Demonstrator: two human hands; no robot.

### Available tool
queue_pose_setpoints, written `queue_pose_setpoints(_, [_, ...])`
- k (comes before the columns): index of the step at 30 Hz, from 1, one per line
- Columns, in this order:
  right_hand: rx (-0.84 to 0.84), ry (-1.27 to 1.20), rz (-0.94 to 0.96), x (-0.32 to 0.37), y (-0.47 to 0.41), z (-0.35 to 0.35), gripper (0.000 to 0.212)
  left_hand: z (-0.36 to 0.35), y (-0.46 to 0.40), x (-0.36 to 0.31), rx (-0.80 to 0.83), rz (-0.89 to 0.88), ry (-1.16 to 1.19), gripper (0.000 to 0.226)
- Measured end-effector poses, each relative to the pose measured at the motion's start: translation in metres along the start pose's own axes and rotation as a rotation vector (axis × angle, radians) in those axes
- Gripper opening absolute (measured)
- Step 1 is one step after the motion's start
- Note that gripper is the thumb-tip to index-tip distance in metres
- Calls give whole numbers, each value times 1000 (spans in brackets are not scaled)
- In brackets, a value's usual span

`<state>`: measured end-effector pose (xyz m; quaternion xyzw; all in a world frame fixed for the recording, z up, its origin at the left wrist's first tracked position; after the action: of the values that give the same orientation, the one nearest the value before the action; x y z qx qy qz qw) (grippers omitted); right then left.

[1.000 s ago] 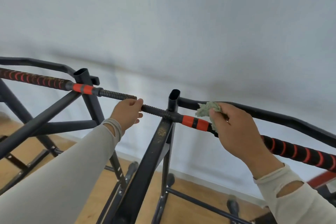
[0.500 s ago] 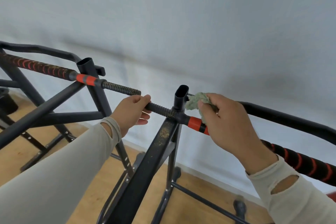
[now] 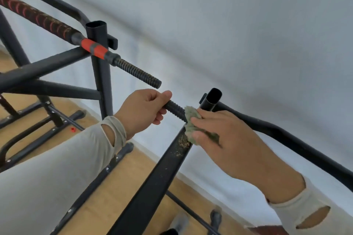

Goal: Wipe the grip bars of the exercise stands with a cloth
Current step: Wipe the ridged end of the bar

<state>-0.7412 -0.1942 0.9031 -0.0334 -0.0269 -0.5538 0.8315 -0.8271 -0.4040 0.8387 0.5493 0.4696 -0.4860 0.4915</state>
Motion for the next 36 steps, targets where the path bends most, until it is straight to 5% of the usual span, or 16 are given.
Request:
queue_pose_setpoints(3, [-22,154,43,-3,-12,10,4,-4,0,0,-3,-4,10,44])
queue_pose_setpoints(7, [-237,438,136,21,-35,-2,35,-3,-1,1,-18,-13,17,42])
queue_pose_setpoints(16, [-248,450,-31,-4,-12,12,18,-1,-1,-4,-26,-33,-35,42])
queue_pose_setpoints(19, [-233,163,-264,-24,-4,37,16,0,0,-3,-17,-35,-24,41])
queue_pose_setpoints(22, [-450,-143,-341,-19,-3,47,14,-1,3,-1,-13,-43,3,40])
queue_pose_setpoints(27, [-192,222,-26,12,-6,-3,20,0,5,1,-2,-23,60,37])
queue_pose_setpoints(36, [-206,117,-41,41,-52,-9,22,8,15,5,46,17,237,30])
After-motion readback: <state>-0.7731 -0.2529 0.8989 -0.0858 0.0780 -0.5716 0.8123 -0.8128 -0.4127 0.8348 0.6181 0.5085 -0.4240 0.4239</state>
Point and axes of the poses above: each hand's wrist, its own y-axis away from the middle knuckle, its own z-axis out of the back of the hand, x = y × z, the point moved 1 cm from there along -y, towards the middle knuckle, and after that the axes turned 12 degrees about y, right-handed, at the moved point
